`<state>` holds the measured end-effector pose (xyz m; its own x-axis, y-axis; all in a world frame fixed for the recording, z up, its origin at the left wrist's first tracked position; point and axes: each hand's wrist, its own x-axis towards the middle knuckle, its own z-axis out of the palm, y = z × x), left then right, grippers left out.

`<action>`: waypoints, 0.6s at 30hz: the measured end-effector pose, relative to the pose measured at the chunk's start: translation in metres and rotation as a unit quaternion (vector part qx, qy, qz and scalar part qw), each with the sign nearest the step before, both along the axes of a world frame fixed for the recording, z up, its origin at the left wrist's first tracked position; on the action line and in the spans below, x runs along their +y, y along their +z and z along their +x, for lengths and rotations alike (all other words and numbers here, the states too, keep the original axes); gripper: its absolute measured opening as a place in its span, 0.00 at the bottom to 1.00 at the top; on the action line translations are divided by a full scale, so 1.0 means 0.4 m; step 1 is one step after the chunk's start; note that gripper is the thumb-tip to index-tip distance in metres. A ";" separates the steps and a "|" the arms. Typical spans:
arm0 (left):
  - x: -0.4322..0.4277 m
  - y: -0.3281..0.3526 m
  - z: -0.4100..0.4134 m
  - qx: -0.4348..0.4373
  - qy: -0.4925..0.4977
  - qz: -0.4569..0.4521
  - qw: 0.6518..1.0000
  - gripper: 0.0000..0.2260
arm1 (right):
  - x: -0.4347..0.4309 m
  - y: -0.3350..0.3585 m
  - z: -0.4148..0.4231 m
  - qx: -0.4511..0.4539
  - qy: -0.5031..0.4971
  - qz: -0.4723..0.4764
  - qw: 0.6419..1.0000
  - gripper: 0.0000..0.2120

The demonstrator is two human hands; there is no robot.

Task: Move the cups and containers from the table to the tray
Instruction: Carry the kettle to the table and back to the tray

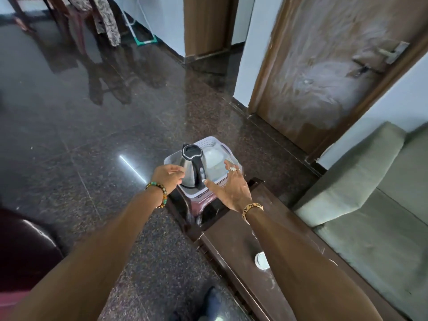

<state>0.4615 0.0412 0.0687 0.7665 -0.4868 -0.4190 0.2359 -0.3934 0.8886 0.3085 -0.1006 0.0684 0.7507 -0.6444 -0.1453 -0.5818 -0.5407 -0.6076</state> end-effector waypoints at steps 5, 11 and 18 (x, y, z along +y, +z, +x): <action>-0.004 -0.036 0.049 0.008 0.030 0.014 0.999 0.04 | -0.008 -0.044 0.089 0.023 0.031 0.015 0.999 0.49; -0.071 -0.013 0.144 0.016 0.050 0.002 0.999 0.06 | -0.085 -0.027 0.198 -0.007 0.035 0.025 0.999 0.50; -0.121 -0.004 0.205 -0.020 0.054 0.008 0.998 0.09 | -0.147 -0.009 0.253 -0.035 0.012 0.039 0.999 0.55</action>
